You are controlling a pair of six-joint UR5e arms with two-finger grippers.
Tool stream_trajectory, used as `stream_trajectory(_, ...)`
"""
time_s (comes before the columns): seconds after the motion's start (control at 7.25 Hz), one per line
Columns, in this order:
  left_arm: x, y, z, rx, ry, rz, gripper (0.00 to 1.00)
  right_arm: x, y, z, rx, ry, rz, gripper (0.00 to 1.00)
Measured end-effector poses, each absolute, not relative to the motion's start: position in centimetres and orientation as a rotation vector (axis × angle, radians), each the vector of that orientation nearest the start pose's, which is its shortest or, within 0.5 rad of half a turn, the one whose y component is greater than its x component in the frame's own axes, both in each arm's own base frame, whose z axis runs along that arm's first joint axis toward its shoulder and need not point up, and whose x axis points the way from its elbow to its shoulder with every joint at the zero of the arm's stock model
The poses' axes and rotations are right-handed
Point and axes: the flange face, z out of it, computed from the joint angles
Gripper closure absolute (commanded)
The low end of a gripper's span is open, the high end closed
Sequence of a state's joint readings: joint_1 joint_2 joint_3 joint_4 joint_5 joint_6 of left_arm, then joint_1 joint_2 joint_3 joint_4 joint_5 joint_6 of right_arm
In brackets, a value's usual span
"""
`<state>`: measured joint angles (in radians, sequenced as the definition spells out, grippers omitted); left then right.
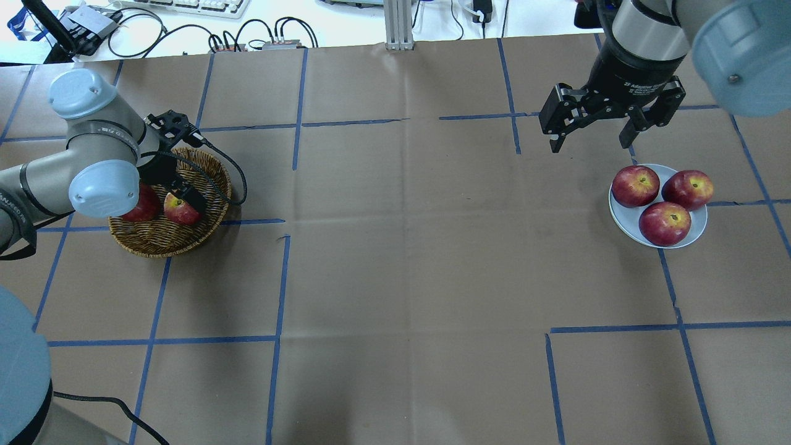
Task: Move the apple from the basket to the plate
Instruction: 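Descend into the basket and close the left gripper on the streaked apple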
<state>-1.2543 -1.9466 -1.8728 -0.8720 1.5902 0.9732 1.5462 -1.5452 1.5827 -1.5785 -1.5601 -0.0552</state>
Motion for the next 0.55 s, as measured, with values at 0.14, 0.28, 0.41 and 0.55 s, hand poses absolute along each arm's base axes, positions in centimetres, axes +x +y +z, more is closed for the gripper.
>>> stream_trajectory(0.14, 5.3, -57.4, 21.0, 1.010, 2.949, 0.001, 0.02, 12.2, -50.2, 47.0, -0.048, 3.129, 0.046, 0.00)
stream_trajectory(0.28, 5.7, -57.4, 20.5, 1.014, 2.952, 0.009, 0.08, 12.2, -50.2, 47.0, -0.048, 3.129, 0.046, 0.00)
stream_trajectory(0.41, 5.9, -57.5, 19.8, 1.015, 2.959, 0.019, 0.19, 12.2, -50.2, 47.0, -0.048, 3.129, 0.046, 0.00)
stream_trajectory(0.55, 6.1, -57.6, 19.2, 1.013, 2.967, 0.029, 0.37, 12.2, -50.2, 47.0, -0.048, 3.129, 0.046, 0.00)
